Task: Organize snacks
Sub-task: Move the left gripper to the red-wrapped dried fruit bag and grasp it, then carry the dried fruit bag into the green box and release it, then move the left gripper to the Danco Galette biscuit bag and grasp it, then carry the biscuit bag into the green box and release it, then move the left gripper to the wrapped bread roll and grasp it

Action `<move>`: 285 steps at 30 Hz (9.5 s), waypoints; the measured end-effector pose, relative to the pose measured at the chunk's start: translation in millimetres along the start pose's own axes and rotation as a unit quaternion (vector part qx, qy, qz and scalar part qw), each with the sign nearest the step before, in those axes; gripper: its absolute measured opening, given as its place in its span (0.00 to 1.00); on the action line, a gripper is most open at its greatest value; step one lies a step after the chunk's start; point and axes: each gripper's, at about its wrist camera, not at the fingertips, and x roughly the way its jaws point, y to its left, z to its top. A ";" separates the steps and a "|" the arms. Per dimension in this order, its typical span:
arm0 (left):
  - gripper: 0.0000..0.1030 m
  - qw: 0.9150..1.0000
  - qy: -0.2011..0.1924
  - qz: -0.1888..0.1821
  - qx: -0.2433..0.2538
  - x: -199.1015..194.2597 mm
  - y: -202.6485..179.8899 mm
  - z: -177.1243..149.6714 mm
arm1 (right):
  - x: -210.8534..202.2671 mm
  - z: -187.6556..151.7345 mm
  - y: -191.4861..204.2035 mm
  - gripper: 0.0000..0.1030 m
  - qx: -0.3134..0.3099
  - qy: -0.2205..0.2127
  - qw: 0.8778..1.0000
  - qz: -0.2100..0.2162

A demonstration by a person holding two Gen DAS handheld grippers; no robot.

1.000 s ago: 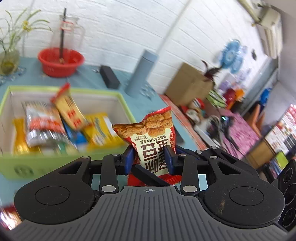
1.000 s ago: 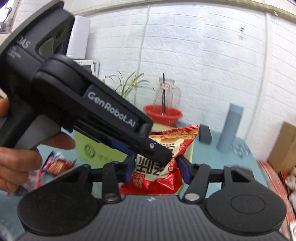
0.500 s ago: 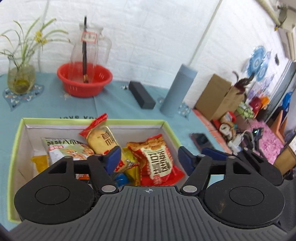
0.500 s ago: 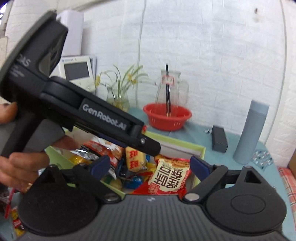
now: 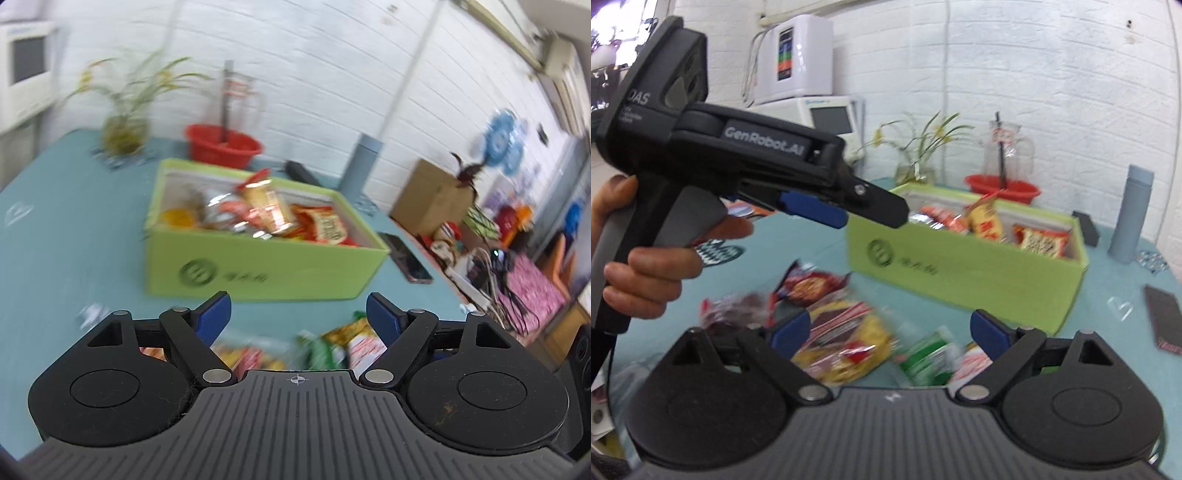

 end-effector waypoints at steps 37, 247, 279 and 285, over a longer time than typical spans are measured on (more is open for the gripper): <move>0.72 0.988 0.114 0.012 -0.105 -32.2 89.7 -66.1 | 67.4 -28.1 117.3 0.89 0.054 0.089 0.985 0.137; 0.77 0.995 0.044 0.074 0.041 4.9 -18.5 -34.3 | -3.5 -73.9 -3.4 0.92 0.129 0.065 0.988 -0.060; 0.74 0.991 0.128 0.029 -0.030 26.1 -14.8 -68.6 | 3.2 -64.9 33.3 0.91 0.057 0.078 0.995 -0.018; 0.75 0.990 0.140 -0.003 -0.011 28.7 -24.0 -74.6 | 8.0 -68.4 41.0 0.91 0.057 0.080 0.995 -0.023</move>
